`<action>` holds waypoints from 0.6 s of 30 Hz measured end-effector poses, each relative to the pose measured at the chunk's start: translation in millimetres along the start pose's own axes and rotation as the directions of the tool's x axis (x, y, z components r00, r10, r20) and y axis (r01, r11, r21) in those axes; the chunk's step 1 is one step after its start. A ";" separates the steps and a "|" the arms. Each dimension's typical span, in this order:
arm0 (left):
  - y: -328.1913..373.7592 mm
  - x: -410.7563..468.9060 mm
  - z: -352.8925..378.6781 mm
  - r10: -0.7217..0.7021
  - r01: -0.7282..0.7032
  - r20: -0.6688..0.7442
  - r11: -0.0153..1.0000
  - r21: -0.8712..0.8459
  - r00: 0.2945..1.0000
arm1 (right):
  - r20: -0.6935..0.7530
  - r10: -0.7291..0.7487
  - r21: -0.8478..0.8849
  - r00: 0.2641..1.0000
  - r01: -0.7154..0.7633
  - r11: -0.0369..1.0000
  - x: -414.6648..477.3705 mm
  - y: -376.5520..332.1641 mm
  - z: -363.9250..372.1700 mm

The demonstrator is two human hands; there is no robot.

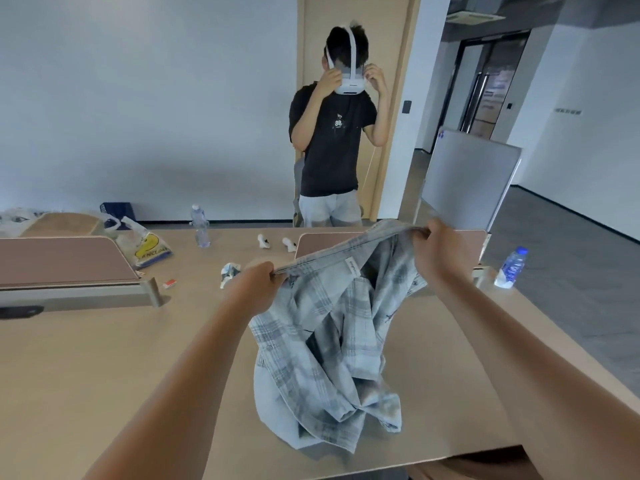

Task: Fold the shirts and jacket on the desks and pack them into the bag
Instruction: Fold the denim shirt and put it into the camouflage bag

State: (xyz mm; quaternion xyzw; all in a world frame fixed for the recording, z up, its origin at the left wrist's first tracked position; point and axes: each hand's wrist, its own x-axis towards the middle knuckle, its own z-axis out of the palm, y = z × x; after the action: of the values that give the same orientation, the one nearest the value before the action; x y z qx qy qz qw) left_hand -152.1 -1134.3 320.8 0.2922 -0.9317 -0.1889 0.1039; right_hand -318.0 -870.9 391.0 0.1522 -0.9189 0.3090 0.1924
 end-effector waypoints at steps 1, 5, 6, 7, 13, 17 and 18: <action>6.6 -5.1 -3.3 0.001 -0.001 -0.005 0.999 0.049 1.000 | 0.012 -0.004 -0.022 1.000 0.005 1.000 -0.3 4.8 -6.0; 38.4 -34.4 -23.7 -0.009 0.012 -0.014 0.983 0.184 1.000 | 0.083 0.035 -0.008 0.996 -0.034 0.999 3.2 33.4 -21.2; 47.9 -44.0 -29.0 -0.029 0.029 -0.004 0.979 0.203 1.000 | 0.091 0.052 0.041 0.994 -0.056 0.998 3.0 39.5 -25.6; 56.1 -52.3 -32.7 -0.055 0.054 0.001 0.981 0.188 0.999 | 0.097 0.060 0.101 0.993 -0.069 0.993 1.4 44.2 -31.5; 97.4 -108.0 -37.6 -0.306 0.310 0.098 0.788 -0.532 0.947 | 0.267 0.120 0.534 0.956 -0.250 0.808 -28.9 58.7 -68.0; 123.6 -132.6 -36.1 -0.373 0.297 0.148 0.382 -0.875 0.916 | 0.451 0.185 0.622 0.873 -0.456 0.637 -36.6 62.0 -86.9; 132.7 -138.5 -40.1 -0.371 0.273 0.148 0.311 -0.910 0.917 | 0.512 0.175 0.654 0.841 -0.514 0.555 -35.6 62.1 -89.6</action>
State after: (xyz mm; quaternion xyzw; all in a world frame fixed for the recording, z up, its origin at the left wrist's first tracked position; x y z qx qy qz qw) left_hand -95.1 -964.6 400.4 0.3727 -0.5862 -0.6749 0.2490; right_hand -288.2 -761.7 409.4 0.0898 -0.7261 0.6664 -0.1438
